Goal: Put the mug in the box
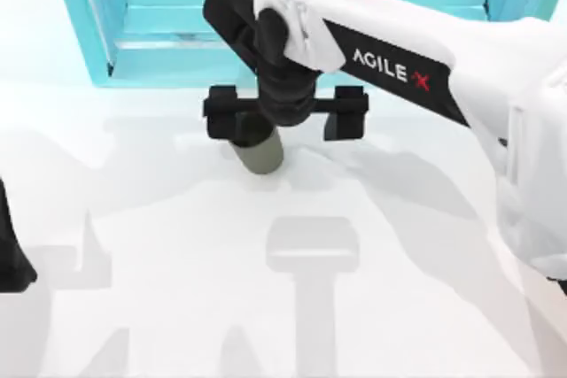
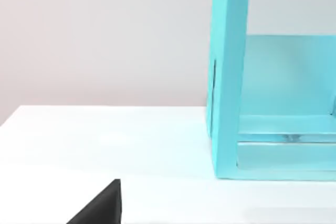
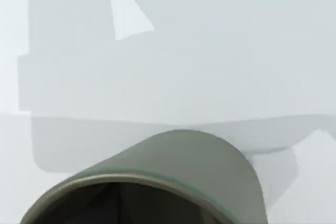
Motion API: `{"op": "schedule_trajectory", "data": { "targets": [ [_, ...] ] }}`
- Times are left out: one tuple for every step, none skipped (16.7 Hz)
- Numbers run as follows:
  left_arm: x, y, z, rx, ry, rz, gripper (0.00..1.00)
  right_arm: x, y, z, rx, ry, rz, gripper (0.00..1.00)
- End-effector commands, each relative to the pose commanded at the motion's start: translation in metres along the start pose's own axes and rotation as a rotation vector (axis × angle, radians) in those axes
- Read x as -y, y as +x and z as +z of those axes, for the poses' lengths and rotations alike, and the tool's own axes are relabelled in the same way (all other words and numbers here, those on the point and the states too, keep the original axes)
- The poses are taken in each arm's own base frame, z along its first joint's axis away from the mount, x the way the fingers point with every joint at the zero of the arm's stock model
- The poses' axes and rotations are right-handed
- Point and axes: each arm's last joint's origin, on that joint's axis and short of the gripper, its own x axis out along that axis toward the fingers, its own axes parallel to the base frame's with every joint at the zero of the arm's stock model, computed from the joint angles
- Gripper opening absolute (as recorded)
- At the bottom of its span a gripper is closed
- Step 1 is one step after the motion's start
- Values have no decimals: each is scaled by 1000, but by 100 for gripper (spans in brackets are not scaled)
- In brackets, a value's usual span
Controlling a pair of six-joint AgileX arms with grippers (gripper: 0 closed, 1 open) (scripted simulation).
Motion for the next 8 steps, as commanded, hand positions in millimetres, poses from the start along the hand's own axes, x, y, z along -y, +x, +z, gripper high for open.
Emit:
{"op": "schedule_trajectory", "data": {
  "targets": [
    [0, 0, 0, 0, 0, 0, 100, 0, 3, 0, -2, 0, -1, 100],
    [0, 0, 0, 0, 0, 0, 100, 0, 4, 0, -2, 0, -1, 100],
    [0, 0, 0, 0, 0, 0, 100, 0, 4, 0, -2, 0, -1, 100],
    [0, 0, 0, 0, 0, 0, 100, 0, 4, 0, -2, 0, -1, 100],
    [0, 0, 0, 0, 0, 0, 100, 0, 4, 0, -2, 0, -1, 92],
    [0, 0, 0, 0, 0, 0, 100, 0, 4, 0, -2, 0, -1, 85],
    [0, 0, 0, 0, 0, 0, 100, 0, 4, 0, -2, 0, -1, 77],
    [0, 0, 0, 0, 0, 0, 100, 0, 4, 0, -2, 0, -1, 70]
  ]
}}
